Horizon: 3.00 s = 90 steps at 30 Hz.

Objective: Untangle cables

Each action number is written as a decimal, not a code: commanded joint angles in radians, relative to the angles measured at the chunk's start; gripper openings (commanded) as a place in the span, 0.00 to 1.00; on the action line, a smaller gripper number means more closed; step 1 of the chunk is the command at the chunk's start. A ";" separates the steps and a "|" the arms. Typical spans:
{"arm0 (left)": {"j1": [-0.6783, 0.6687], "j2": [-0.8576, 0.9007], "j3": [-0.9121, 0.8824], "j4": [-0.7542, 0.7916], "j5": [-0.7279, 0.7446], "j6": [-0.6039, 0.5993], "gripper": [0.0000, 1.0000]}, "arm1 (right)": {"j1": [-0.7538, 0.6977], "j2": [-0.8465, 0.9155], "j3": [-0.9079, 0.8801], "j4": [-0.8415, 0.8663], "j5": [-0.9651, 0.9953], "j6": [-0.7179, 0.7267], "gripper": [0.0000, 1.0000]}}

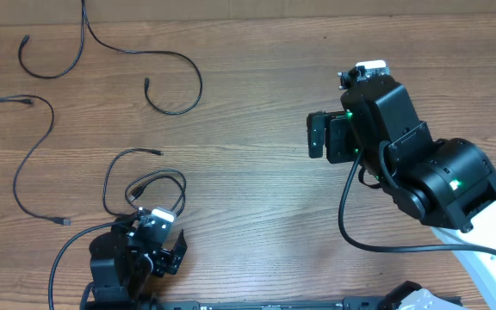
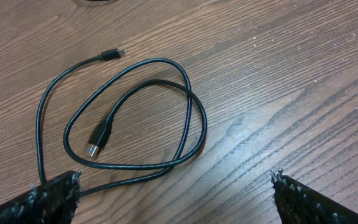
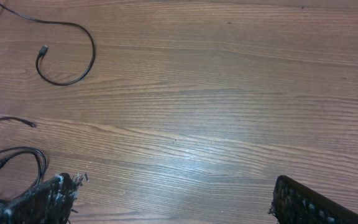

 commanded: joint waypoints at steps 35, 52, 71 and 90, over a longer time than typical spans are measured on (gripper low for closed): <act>-0.003 -0.009 -0.006 0.002 -0.003 0.012 1.00 | -0.571 -0.993 -1.564 1.503 -0.437 -0.008 1.00; -0.003 -0.009 -0.006 0.002 -0.003 0.011 0.99 | -0.616 -1.183 -1.565 1.115 -0.299 -0.008 1.00; -0.003 -0.009 -0.006 0.001 -0.003 0.012 0.99 | -0.616 -1.289 -1.625 1.159 -0.274 -0.008 1.00; -0.003 -0.009 -0.006 0.001 -0.003 0.012 1.00 | -0.616 -1.300 -1.625 1.160 -0.274 -0.008 1.00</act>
